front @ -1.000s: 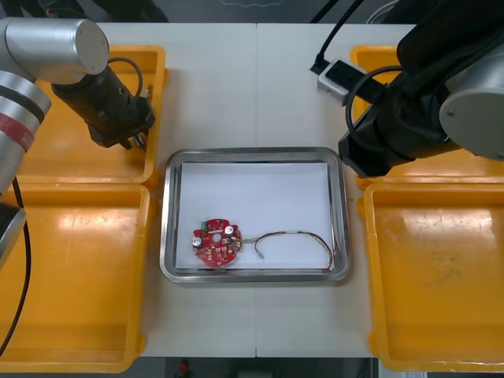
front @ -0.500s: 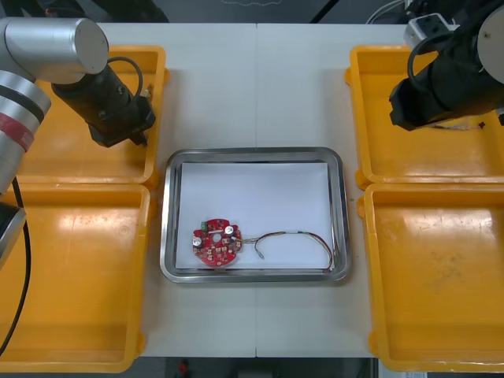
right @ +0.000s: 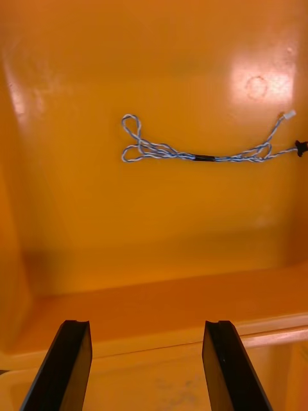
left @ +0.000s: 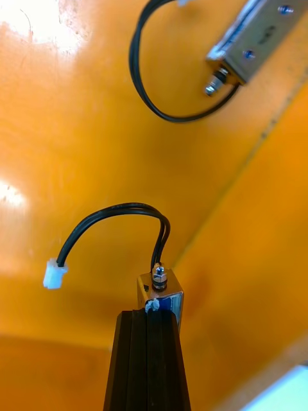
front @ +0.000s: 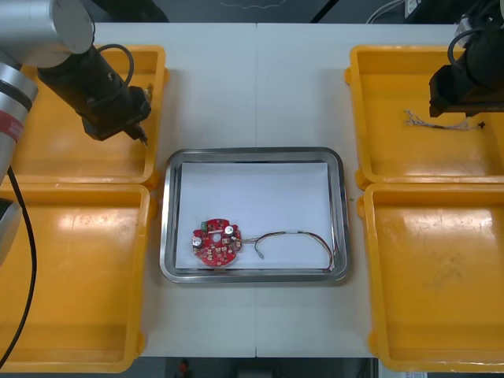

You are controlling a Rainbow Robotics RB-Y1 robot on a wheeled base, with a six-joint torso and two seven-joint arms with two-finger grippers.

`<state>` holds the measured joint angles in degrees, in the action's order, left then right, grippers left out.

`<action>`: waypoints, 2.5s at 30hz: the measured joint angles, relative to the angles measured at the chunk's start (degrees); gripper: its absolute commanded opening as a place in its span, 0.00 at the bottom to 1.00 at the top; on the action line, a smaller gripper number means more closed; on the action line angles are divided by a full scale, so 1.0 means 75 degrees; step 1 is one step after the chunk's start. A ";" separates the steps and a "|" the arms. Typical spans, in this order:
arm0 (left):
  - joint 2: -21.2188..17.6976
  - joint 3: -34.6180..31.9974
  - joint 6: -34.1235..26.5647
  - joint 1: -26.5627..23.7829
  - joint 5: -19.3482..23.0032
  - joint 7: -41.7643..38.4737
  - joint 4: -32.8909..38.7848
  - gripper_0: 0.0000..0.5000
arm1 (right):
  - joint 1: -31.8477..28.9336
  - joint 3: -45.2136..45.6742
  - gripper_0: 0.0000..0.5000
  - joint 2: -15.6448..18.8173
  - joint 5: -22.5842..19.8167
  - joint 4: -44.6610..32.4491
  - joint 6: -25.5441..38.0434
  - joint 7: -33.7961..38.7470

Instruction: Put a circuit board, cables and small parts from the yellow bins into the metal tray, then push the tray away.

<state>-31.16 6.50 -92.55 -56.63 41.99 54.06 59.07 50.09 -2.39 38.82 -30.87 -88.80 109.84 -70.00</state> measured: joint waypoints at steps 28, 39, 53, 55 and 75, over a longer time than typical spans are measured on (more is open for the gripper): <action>0.0103 0.1387 -0.2258 0.0004 -0.0075 -0.0573 0.4593 0.00 | 0.1932 0.1543 1.00 -0.0349 0.1322 0.4520 -0.1671 0.4313; 0.0395 0.2290 -0.2263 0.0539 0.0011 -0.1991 0.4924 0.00 | 0.2172 0.1738 1.00 -0.0495 0.1379 0.6187 -0.3047 0.5745; 0.0378 0.3190 -0.1423 0.1313 -0.0302 -0.1991 0.4954 0.00 | 0.2684 0.2471 1.00 -0.0927 0.2235 0.8284 -0.4402 0.6801; 0.0376 0.3291 -0.1338 0.1351 -0.0390 -0.1991 0.4951 0.00 | 0.2689 0.2629 1.00 -0.0964 0.2251 0.8445 -0.4487 0.6801; 0.0375 0.3422 -0.0760 0.1377 -0.0616 -0.1991 0.4509 0.67 | 0.2698 0.2704 1.00 -0.1083 0.2473 0.9661 -0.6111 0.6803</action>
<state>-28.35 32.17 -98.25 -46.31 37.37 39.13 92.88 70.33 17.89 30.70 -12.33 -16.35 64.01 -18.98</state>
